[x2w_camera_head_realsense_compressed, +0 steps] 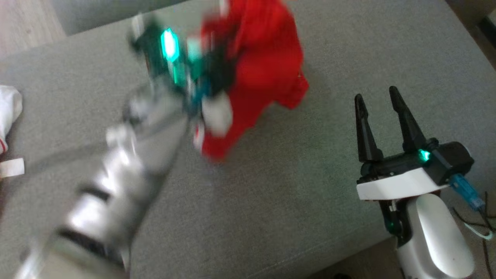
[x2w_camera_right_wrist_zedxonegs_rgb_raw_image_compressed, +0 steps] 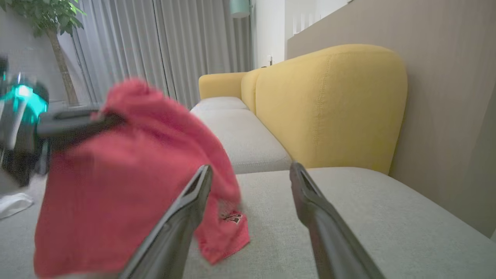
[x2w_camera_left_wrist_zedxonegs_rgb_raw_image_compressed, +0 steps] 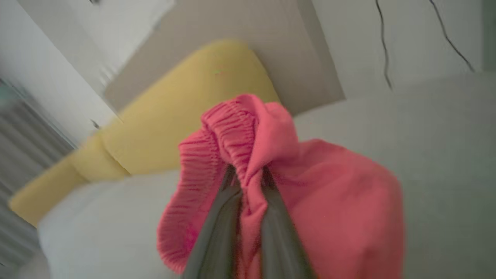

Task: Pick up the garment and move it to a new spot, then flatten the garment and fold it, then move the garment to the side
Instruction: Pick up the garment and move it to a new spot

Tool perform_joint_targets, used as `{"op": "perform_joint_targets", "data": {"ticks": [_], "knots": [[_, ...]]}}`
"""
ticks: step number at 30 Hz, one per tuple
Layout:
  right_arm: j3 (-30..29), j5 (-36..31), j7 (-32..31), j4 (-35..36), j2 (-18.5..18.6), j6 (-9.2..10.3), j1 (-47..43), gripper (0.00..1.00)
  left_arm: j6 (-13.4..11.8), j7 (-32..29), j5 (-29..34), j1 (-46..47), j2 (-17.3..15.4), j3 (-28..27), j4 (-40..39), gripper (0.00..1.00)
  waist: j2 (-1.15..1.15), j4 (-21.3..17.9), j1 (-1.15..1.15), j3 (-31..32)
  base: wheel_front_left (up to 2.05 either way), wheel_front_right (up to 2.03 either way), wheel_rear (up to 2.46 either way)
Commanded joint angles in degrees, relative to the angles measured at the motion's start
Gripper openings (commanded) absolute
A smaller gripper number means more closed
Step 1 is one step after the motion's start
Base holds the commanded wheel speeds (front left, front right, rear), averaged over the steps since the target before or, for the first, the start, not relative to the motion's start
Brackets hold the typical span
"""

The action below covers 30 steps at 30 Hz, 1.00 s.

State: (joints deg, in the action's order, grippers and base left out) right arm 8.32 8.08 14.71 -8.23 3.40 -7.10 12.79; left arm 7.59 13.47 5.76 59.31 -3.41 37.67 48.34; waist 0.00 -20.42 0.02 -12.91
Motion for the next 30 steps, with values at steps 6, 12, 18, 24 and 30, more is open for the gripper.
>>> {"op": "perform_joint_targets", "data": {"ticks": [6,12,18,24,30], "knots": [[2.64,1.6,0.29,-2.02,-0.51,-0.39,0.57,1.0,-1.74,1.47,-10.11,-19.55,0.35,-1.53,-0.66,1.0,0.0,2.58,-0.02,0.54,0.0,0.0,0.0],[0.83,0.57,0.29,-3.84,-0.48,-0.39,-2.72,1.0,-7.68,1.51,-18.05,-34.07,0.51,-4.23,-13.37,1.0,0.0,8.49,-0.02,4.76,0.0,0.0,0.0],[-1.05,0.45,0.29,-2.86,0.14,-0.39,-7.16,1.0,-12.93,1.51,-20.07,-45.87,0.52,-10.81,-26.42,1.0,0.0,13.91,-0.02,9.27,0.0,0.0,0.0],[-2.02,-0.05,0.29,-2.01,0.38,-0.39,-11.99,1.0,-17.32,1.52,-13.89,-56.18,0.47,-18.13,-38.75,1.0,0.0,17.7,-0.02,12.8,0.0,0.0,0.0],[-1.79,0.66,0.29,-1.18,0.11,-0.39,-14.57,1.0,-18.71,1.52,-11.99,-63.32,0.5,-22.99,-44.57,1.0,0.0,18.92,-0.02,14.83,0.0,0.0,0.0]]}}
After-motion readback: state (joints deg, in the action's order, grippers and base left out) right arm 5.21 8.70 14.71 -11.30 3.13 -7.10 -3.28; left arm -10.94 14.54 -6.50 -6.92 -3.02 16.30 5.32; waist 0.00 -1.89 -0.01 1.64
